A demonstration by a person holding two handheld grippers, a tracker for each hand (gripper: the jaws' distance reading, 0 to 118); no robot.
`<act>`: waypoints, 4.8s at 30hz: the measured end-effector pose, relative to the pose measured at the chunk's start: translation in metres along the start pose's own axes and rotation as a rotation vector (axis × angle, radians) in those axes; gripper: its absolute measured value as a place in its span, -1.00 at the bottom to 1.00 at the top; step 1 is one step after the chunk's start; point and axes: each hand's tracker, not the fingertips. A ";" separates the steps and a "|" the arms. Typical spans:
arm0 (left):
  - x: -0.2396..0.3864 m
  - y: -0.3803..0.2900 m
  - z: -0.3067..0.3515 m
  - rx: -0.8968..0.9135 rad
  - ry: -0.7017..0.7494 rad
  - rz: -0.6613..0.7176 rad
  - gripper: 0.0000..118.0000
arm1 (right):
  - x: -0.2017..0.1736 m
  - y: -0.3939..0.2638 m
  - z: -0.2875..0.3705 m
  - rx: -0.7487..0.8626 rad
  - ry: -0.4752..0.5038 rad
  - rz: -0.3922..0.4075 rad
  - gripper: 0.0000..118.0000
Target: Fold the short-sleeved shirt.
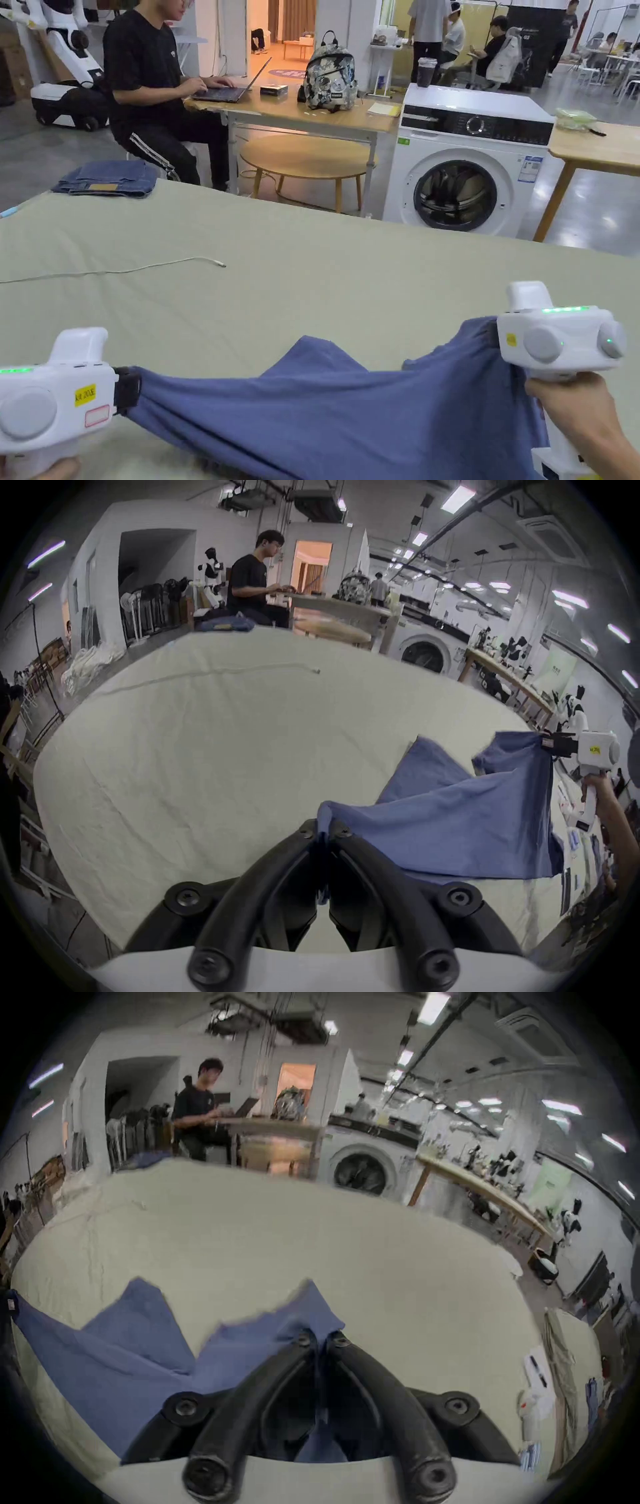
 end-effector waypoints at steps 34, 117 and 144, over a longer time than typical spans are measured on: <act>0.146 0.365 0.067 0.423 -0.068 -0.180 -1.00 | 0.126 0.228 0.182 0.468 -0.338 -0.155 -0.97; 0.014 -0.118 0.044 -0.344 -0.036 -0.230 -1.00 | 0.041 -0.265 0.212 -0.445 -0.108 -0.004 -0.97; 0.055 -0.089 0.041 -0.085 -0.111 -0.181 -0.51 | 0.012 -0.226 0.219 -0.077 -0.132 -0.162 0.12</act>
